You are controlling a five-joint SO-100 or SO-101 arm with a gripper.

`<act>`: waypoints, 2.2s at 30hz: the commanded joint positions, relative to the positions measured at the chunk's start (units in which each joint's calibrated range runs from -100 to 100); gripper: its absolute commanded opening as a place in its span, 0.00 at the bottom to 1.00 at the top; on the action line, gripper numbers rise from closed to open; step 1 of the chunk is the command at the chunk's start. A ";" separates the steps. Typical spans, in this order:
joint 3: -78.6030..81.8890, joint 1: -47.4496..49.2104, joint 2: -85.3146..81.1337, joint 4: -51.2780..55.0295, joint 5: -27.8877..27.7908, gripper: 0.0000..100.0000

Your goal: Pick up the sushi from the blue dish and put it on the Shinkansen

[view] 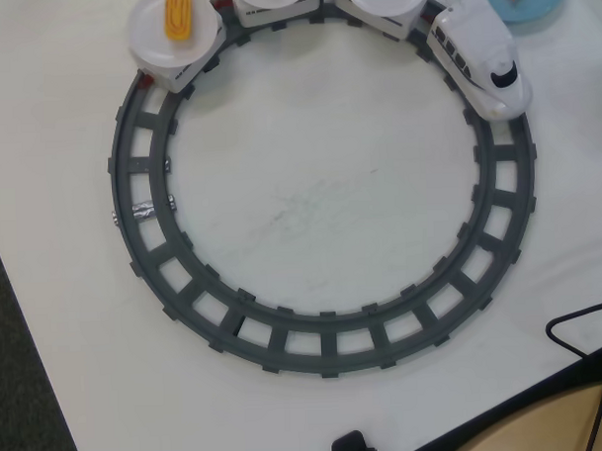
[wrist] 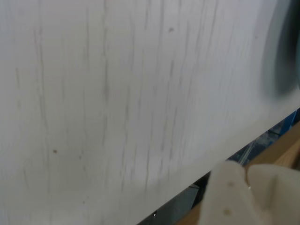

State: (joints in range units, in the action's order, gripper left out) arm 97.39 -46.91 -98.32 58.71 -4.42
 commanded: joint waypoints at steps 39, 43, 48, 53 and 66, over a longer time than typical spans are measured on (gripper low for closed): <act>-18.57 0.25 -0.18 6.12 -1.35 0.14; -30.60 5.80 1.49 10.57 -1.93 0.15; -43.62 14.07 11.76 16.13 -4.23 0.15; -56.54 17.42 27.13 20.58 -5.91 0.15; -82.13 6.42 77.40 15.11 -15.88 0.15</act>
State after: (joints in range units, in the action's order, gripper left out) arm 21.12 -39.19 -32.21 75.50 -17.23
